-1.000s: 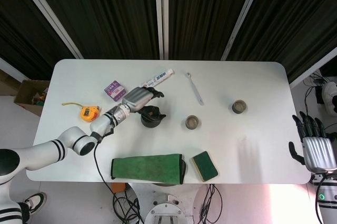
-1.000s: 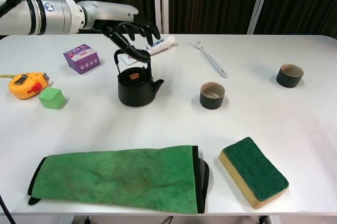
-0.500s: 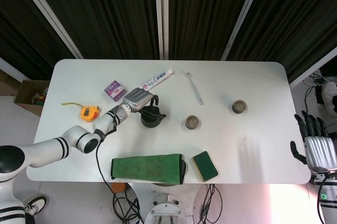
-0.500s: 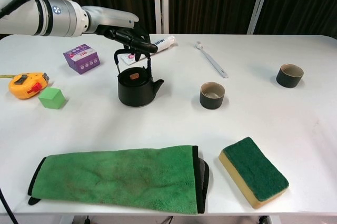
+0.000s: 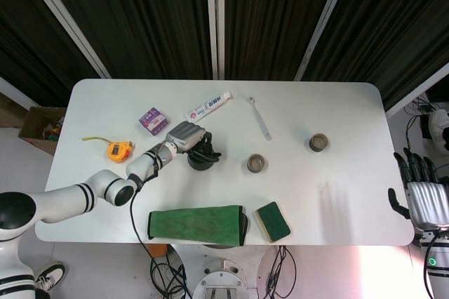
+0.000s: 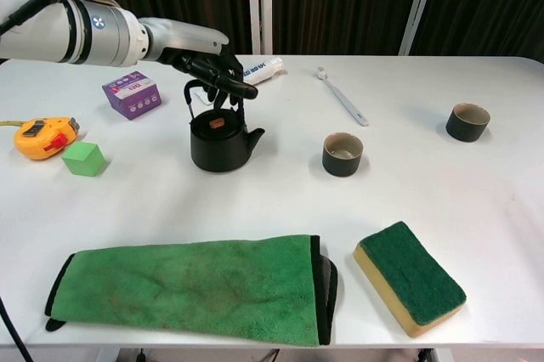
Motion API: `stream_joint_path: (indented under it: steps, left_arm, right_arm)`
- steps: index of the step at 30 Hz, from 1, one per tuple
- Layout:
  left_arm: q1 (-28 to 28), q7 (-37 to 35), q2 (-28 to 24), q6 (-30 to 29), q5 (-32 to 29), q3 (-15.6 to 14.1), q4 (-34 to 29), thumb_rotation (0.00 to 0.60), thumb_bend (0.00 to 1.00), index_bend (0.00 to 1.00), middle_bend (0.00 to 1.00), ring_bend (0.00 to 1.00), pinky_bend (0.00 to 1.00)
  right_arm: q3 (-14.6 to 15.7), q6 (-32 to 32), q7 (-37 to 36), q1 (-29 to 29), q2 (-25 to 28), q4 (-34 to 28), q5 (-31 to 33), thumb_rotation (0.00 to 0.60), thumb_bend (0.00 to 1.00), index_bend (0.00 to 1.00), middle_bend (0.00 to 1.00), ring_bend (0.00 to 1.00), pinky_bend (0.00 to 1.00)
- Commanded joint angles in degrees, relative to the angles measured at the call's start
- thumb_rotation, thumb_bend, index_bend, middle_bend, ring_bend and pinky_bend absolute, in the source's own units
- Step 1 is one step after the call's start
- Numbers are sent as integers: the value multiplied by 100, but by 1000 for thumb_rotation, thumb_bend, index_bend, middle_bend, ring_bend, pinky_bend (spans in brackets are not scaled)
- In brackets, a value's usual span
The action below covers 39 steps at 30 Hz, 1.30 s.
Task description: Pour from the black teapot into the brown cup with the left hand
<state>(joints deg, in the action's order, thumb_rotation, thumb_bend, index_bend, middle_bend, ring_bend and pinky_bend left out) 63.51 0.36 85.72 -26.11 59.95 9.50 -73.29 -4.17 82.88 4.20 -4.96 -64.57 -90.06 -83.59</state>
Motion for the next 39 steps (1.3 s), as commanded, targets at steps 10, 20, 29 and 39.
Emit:
stream_joint_path:
  steps: [10, 20, 29, 39]
  left_arm:
    - [40, -263, -41, 269, 39, -25, 27, 195, 0, 515, 574, 502, 319]
    - [93, -518, -20, 451, 163, 24, 102, 281, 0, 561, 625, 587, 311]
    - [134, -676, -38, 602, 227, 18, 133, 290, 0, 655, 720, 698, 317]
    - [117, -783, -56, 542, 336, 28, 98, 338, 0, 754, 815, 781, 332]
  right_arm:
    - [-10, -22, -59, -19, -36, 73, 9, 600, 453, 0, 0, 0, 0]
    - [-7, -53, -57, -30, -49, 100, 28, 600, 453, 0, 0, 0, 0]
    - [-8, -53, -101, -38, -62, 142, 14, 600, 453, 0, 0, 0, 0]
    - [-21, 0, -145, -32, -87, 178, -7, 600, 453, 0, 0, 0, 0]
